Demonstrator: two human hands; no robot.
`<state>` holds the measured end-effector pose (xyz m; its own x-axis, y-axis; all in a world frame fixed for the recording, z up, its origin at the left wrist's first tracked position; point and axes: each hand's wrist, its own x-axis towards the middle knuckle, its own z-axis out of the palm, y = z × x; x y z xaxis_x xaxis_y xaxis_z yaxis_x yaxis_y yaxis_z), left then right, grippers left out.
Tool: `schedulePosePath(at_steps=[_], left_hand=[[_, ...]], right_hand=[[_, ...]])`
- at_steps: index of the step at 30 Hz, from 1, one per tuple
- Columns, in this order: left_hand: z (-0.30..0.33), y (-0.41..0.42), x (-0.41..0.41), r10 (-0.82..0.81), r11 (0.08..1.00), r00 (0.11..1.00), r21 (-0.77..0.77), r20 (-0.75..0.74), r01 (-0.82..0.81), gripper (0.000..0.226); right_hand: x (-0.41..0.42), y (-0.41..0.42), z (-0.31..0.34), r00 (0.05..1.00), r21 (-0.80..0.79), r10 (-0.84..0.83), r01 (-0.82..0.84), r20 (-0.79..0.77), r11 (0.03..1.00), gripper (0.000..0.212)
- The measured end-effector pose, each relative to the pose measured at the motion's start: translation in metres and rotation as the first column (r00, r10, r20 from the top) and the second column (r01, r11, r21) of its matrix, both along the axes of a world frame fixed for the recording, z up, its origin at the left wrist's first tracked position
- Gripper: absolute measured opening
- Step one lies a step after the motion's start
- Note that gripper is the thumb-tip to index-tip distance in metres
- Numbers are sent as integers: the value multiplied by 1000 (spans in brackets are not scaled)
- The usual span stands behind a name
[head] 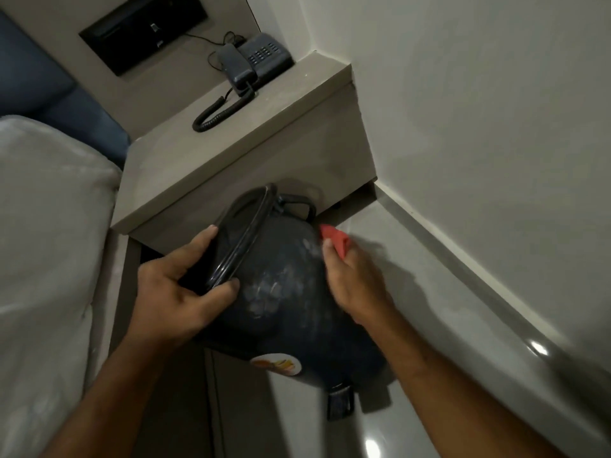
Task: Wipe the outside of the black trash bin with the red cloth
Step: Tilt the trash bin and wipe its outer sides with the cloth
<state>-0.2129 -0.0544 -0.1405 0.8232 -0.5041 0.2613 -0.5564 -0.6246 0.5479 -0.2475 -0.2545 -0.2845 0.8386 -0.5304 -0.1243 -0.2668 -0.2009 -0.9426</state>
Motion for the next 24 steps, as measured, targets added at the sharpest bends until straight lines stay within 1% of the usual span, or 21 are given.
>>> schedulePosePath(at_steps=[2,3,4,5,6,7,8,9,10,11,12,15,16,17,18,19,20,21,22,23,24], left_hand=[[3,-13,-3,11,1000,1000,4,19,-11,83],[4,-17,-4,11,1000,999,10,30,-11,84],[5,-20,-4,14,1000,999,11,32,-15,86],[6,-21,-5,21,1000,1000,4,22,-21,89],[6,-21,-4,26,1000,1000,-9,11,-26,90],[5,-20,-3,33,999,999,-24,4,-33,92],[4,-19,-1,46,998,999,-35,3,-46,92],[3,-20,0,61,997,998,-36,10,-61,93],[3,-20,1,69,997,997,-27,21,-68,93],[3,-20,2,67,998,997,-9,32,-67,92],[4,-19,3,60,998,997,12,45,-60,92],[7,-18,7,24,997,996,72,80,-30,89],[9,-18,8,19,997,996,78,84,-26,88],[10,-19,9,17,997,996,75,84,-23,87],[12,-20,10,15,997,996,68,82,-21,86],[14,-20,10,6,997,997,72,78,-12,86],[15,-20,9,-10,997,998,82,68,5,86],[15,-17,8,-27,996,998,89,57,22,86],[14,-14,8,-33,996,998,85,49,29,86],[14,-11,8,-30,997,999,66,44,27,86],[14,-9,7,-27,999,999,47,38,25,87]], right_hand=[[9,28,34,965,-133,-32,69,262,989,53],[6,44,43,942,-217,-34,112,335,970,54],[-2,56,44,932,-315,-12,134,361,940,58],[-17,67,35,931,-434,67,103,359,895,64],[-35,75,19,922,-562,184,42,339,826,72],[-54,83,-3,904,-689,295,0,310,725,79],[-72,91,-26,882,-803,381,-3,279,596,79],[-86,100,-44,863,-889,443,18,245,458,73],[-93,109,-53,858,-941,477,20,190,338,66],[-92,116,-53,856,-963,498,2,142,271,64],[-86,122,-46,848,-968,512,5,136,249,66],[-58,123,-13,806,-964,569,11,166,265,79],[-53,120,-9,799,-957,567,31,198,290,80],[-54,116,-12,801,-935,548,39,240,352,79],[-60,112,-19,817,-895,496,54,294,442,79],[-70,106,-31,848,-837,407,75,340,543,79],[-81,98,-46,888,-770,280,119,365,627,75],[-91,86,-59,934,-669,130,138,334,730,69],[-98,72,-69,967,-513,-34,164,252,843,66],[-100,56,-75,978,-308,-168,200,126,930,62],[-97,41,-76,973,-106,-230,229,0,968,60]])
